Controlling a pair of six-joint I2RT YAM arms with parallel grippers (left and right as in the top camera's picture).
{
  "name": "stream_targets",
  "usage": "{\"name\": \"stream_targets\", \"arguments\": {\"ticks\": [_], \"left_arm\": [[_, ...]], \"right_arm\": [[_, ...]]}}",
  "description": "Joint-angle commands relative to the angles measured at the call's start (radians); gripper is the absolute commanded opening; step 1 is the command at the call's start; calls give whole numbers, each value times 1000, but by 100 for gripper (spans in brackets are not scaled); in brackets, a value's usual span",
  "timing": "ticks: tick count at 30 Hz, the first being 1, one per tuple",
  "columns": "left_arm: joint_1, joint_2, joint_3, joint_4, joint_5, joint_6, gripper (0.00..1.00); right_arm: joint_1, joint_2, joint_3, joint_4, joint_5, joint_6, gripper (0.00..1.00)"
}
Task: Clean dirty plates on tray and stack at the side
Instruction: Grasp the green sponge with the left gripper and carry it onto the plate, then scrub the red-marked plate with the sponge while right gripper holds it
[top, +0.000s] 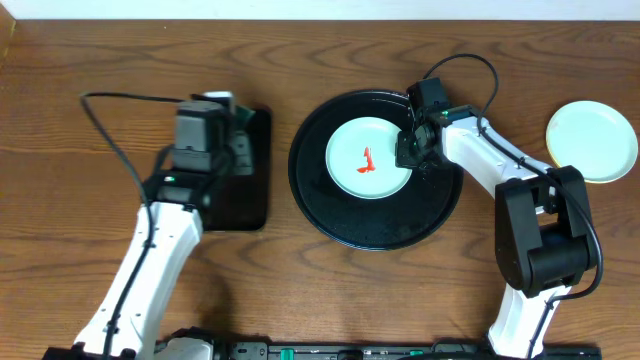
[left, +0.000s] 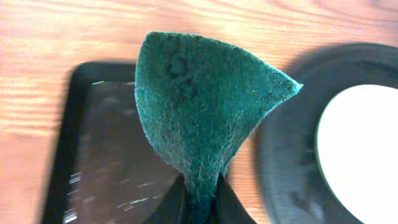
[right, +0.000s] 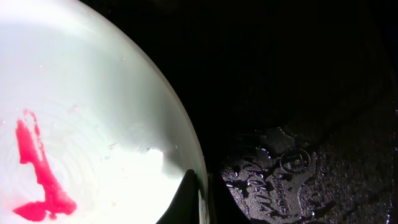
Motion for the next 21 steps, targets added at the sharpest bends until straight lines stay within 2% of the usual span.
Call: {"name": "stream_targets", "arguments": {"ticks": [1,15,18,21], "left_arm": [[-94,53,10,58,13,-46,7],[-319,343,10,441,102,-278,7],[-355,380,10,497,102,-286,7],[-374,411,10,528,101,-346,7]], "right_arm": [[6,54,-18,-2,28,2,1],[7,54,-18,-3,23,2,1],[10,54,-18,-3,19,2,1],[17,54,-18,-2,19,2,1]]}}
